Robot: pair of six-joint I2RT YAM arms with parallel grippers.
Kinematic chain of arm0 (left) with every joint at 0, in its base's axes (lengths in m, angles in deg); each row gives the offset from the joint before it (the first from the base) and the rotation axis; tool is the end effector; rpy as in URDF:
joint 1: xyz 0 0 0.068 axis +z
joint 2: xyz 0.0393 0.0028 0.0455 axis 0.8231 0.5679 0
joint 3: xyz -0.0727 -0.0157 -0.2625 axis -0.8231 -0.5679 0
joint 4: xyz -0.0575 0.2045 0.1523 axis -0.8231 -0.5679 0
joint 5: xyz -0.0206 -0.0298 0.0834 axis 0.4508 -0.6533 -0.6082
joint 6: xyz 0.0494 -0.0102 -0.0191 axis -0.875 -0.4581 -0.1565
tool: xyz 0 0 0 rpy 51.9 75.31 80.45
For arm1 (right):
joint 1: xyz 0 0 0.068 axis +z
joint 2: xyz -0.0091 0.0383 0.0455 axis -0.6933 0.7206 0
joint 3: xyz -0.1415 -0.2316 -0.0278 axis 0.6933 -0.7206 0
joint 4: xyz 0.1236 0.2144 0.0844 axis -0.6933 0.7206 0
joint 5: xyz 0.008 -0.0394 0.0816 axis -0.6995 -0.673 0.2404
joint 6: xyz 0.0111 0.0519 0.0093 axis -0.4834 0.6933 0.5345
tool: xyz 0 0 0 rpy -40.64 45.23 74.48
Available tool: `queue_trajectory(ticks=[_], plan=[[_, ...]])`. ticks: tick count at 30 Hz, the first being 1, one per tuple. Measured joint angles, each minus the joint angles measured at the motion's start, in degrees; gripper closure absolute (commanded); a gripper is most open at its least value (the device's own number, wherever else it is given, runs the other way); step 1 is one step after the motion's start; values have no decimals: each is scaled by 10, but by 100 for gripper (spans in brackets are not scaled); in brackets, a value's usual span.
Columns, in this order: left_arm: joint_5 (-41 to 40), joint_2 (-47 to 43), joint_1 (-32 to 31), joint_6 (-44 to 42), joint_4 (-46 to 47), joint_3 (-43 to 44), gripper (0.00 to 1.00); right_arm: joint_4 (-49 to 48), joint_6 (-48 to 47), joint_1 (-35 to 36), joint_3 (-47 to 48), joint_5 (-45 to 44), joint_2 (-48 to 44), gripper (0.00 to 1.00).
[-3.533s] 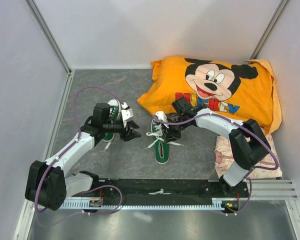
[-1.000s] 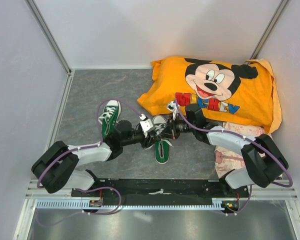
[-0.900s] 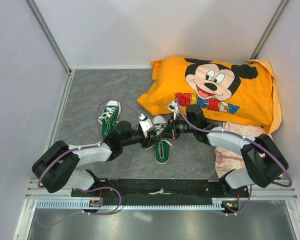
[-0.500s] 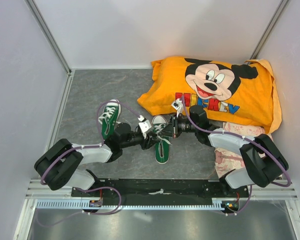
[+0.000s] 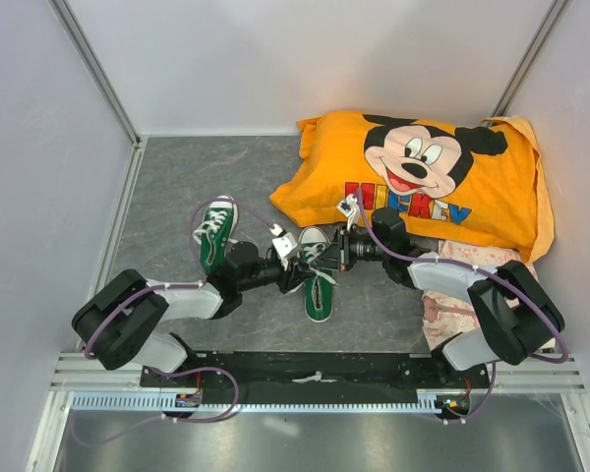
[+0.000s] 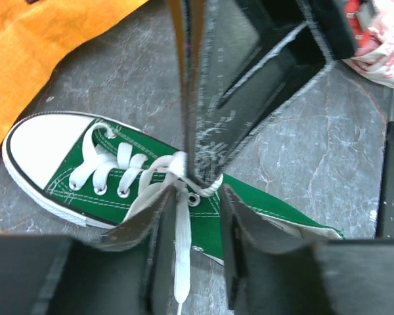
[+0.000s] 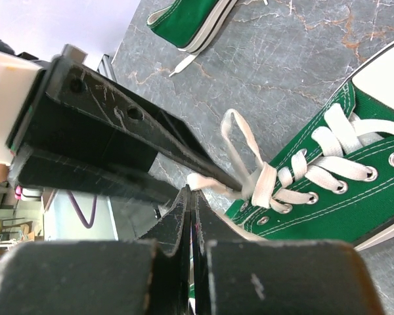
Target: Tie the shoes
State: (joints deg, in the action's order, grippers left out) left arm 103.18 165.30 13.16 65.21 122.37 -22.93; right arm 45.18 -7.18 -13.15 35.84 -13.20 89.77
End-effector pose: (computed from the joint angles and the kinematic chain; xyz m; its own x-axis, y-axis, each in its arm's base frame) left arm 0.1837 -0.1866 0.1706 -0.1954 0.1439 -0.9701 0.9058 0.4057 -0.1222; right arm 0.2379 0.1699 0.1945 -0.7845 -0.0009 -0.6201 -0.5784 0.3616 0.7313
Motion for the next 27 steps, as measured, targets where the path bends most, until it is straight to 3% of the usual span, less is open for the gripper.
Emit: queue_trajectory(ticks=[5, 9, 11, 12, 13, 16, 22, 27], plan=[[-5, 11, 3, 6, 1, 1, 92, -3, 4, 0, -2, 4, 0, 100], [-4, 13, 11, 6, 1, 1, 98, -3, 4, 0, -2, 7, 0, 100], [-3, 13, 14, 6, 1, 1, 93, -1, 3, -3, -2, 8, 0, 100], [-2, 13, 16, 6, 1, 1, 86, 2, 3, -5, -2, 9, 0, 100], [0, 13, 17, 5, 1, 1, 73, 3, 2, -7, -2, 9, 0, 100], [17, 13, 17, 2, 1, 1, 65, 4, 2, -12, -2, 9, 0, 100], [48, 13, 17, 2, 2, 1, 57, -3, 9, -14, -2, 9, 3, 100], [56, 14, 17, 3, 2, 6, 56, -9, 13, -14, -3, 10, 5, 100]])
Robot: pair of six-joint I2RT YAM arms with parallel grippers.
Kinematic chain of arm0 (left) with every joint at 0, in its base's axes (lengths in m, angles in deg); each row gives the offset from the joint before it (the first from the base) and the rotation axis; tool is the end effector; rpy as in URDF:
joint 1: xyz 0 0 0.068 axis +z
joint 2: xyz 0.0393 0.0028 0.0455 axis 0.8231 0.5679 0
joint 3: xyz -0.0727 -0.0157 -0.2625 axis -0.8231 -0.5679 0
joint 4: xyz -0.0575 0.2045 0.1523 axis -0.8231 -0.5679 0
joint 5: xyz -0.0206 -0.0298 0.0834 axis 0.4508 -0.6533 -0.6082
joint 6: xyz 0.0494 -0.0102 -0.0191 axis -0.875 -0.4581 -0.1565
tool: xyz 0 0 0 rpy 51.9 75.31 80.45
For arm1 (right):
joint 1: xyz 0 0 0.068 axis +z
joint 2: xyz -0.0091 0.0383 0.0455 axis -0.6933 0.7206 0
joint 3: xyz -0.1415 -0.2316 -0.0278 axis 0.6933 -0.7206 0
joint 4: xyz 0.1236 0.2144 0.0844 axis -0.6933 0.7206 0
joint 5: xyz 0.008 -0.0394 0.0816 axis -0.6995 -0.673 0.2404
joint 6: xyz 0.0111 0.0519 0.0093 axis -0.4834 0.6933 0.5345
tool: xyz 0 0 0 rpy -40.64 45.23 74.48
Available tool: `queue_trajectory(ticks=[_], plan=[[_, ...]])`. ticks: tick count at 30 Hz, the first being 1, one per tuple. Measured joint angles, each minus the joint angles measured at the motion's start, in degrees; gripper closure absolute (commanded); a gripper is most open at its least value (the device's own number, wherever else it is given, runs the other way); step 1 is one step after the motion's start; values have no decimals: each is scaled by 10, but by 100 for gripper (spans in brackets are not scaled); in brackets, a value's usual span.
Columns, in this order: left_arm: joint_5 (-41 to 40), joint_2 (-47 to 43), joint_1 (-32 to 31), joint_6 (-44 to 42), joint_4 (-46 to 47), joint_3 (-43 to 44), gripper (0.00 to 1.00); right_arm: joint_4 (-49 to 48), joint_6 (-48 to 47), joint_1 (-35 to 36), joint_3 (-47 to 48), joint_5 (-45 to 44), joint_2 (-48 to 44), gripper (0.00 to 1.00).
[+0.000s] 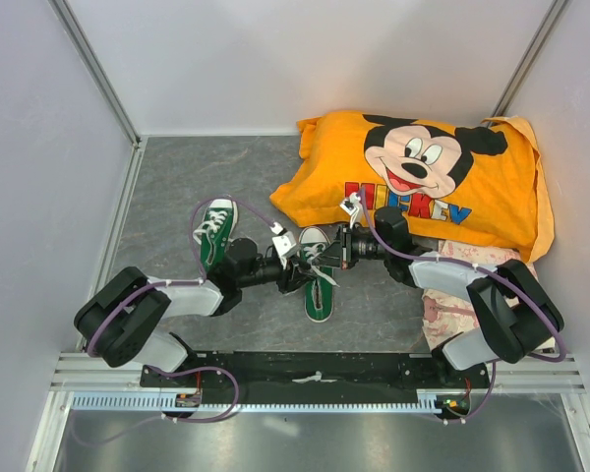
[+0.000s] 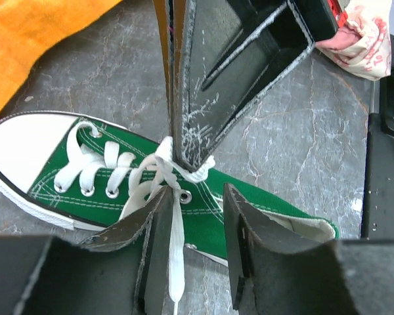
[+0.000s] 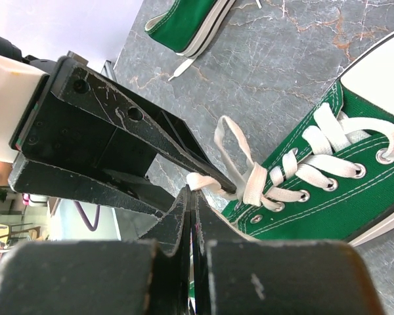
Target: Tie the shoes
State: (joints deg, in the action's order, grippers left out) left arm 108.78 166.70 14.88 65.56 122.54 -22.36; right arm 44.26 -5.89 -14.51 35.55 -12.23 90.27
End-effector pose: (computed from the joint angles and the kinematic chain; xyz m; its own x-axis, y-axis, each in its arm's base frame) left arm 0.1887 -0.1846 0.1681 -0.2147 0.1455 -0.9658 0.9257 0.3457 -0.1537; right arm 0.2416 0.1646 0.1922 -0.7981 0.0179 -0.6023 -0.5566 0.3609 0.7483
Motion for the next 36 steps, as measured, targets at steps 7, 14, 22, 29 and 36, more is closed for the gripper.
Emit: queue_trajectory(ticks=[7, 14, 22, 29, 36], plan=[[-9, 7, 0, 11, 4, 12, 54, -6, 7, 0, -6, 0, 0, 100], [-42, 14, 0, 21, 4, 13, 45, -15, 11, 0, -10, 7, 0, 100], [-56, 3, 0, 20, -5, 14, 44, -18, 12, 0, -10, 9, 0, 100], [-47, -1, 0, 16, -4, 14, 51, -30, 14, 0, -10, 10, 1, 100], [-40, 9, 0, 10, 0, 16, 42, -31, 15, 0, -11, 11, 1, 100]])
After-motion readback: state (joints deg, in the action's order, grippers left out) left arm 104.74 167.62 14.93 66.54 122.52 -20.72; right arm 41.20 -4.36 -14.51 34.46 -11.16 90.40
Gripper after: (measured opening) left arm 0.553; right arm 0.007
